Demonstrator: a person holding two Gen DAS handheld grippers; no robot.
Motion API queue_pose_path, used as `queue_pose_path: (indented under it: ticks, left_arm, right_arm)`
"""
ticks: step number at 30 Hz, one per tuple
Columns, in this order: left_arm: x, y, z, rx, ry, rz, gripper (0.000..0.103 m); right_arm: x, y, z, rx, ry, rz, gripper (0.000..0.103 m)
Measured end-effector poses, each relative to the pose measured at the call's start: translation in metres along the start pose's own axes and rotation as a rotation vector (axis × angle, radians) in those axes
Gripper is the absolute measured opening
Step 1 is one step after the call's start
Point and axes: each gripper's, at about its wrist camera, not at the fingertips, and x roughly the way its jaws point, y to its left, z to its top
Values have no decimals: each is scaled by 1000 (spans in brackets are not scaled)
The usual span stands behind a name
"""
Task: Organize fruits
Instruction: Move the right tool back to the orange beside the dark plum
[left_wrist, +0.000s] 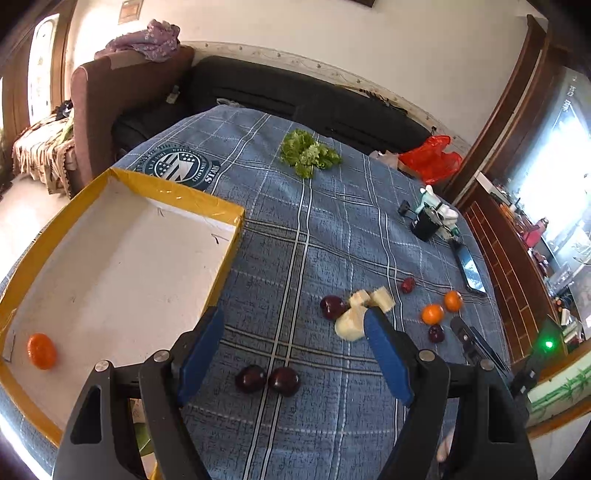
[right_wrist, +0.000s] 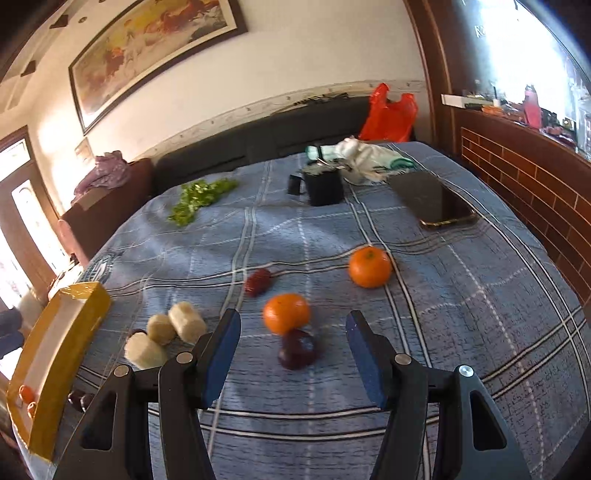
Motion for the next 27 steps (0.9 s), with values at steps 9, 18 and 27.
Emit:
queue_pose_path:
  ticks: [9, 18, 27]
  left_arm:
    - [-42, 24, -16, -50, -69, 20, 78]
    - [-87, 10, -35, -62, -145, -11, 78]
    - [-96, 2, -44, -45, -158, -25, 78]
  right_arm:
    - [9, 0, 0, -16, 27, -14, 64]
    - [16, -7, 0, 26, 55, -11, 64]
    - [17, -4, -1, 11, 63, -23, 66]
